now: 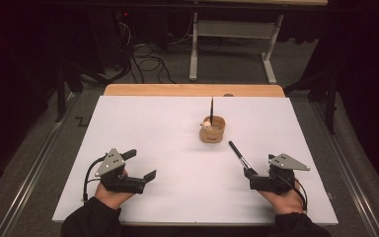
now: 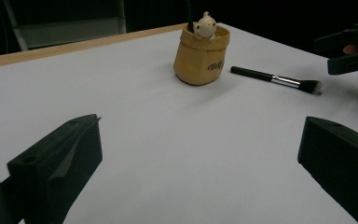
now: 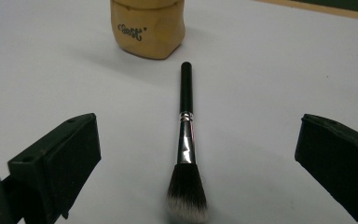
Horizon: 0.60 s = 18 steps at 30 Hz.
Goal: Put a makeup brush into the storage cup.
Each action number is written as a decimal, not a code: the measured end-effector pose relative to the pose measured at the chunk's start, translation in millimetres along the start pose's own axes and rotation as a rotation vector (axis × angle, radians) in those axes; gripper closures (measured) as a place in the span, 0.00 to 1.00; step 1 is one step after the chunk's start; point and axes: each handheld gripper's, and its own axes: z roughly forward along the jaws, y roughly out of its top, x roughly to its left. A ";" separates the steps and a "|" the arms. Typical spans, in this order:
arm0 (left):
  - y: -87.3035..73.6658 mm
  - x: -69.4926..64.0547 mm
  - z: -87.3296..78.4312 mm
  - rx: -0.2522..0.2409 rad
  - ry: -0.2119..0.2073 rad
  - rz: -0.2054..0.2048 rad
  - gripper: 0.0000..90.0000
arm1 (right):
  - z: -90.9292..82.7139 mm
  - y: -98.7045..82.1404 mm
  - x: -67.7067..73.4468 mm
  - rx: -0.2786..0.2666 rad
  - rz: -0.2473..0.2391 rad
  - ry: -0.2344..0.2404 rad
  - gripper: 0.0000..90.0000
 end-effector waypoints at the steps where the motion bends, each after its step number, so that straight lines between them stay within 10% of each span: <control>1: 0.0 0.0 0.1 0.001 0.000 0.000 0.00 | 0.3 -0.1 -0.2 0.005 0.005 0.000 0.01; 18: -1.0 0.1 1.1 0.007 -0.010 -0.004 0.00 | 5.2 17.0 -2.2 0.153 -0.007 0.043 0.15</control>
